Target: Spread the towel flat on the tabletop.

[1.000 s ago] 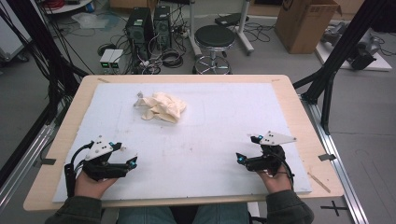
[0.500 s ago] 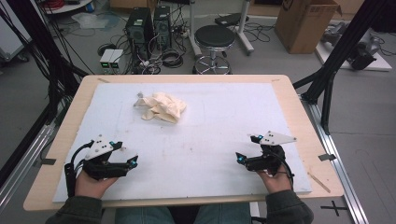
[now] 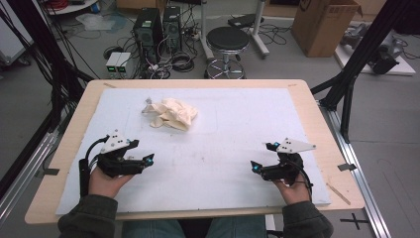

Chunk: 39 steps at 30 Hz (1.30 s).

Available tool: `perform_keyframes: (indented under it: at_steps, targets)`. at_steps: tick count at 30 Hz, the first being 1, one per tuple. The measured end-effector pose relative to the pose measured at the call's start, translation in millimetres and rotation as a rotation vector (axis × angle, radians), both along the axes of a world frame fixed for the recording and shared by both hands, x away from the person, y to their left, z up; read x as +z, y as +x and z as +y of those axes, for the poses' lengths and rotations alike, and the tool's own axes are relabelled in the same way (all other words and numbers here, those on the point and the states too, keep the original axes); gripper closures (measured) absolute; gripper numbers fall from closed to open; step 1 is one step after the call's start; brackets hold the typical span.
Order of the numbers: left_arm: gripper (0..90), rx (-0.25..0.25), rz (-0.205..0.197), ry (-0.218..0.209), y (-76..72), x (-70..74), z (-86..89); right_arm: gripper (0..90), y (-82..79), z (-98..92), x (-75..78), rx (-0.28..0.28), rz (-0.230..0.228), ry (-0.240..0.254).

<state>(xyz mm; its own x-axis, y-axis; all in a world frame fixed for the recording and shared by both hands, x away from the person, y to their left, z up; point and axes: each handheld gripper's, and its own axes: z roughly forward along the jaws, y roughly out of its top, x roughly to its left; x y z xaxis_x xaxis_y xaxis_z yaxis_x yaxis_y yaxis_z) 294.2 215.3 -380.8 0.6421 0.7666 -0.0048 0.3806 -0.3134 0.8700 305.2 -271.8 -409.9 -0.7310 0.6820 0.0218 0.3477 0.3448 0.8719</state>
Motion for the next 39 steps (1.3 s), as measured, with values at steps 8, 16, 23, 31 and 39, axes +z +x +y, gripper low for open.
perform_keyframes:
  at_steps: [8, 16, 23, 31, 39]
  targets:
    - [27.9, -0.013, 0.031, 0.008, 28.5, 6.6, -7.0, 9.9, 2.6, 2.8, 0.4, 0.009, 0.008, 0.000]
    - [28.5, 0.009, 0.074, 0.010, 64.9, -1.3, -10.6, 9.9, 4.5, 3.3, 1.1, 0.015, -0.003, 0.002]
    - [29.0, 0.035, 0.101, 0.011, 87.2, -4.7, -11.5, 9.9, 7.1, 3.8, -1.3, 0.016, 0.009, 0.001]
    - [30.6, 0.024, 0.083, 0.006, 110.6, 6.2, -22.6, 9.9, 7.7, 1.7, -0.6, 0.013, 0.007, 0.008]
    - [29.6, 0.005, 0.093, 0.036, 133.7, 20.0, -39.4, 9.9, 7.1, 0.3, -0.4, 0.017, -0.002, 0.011]
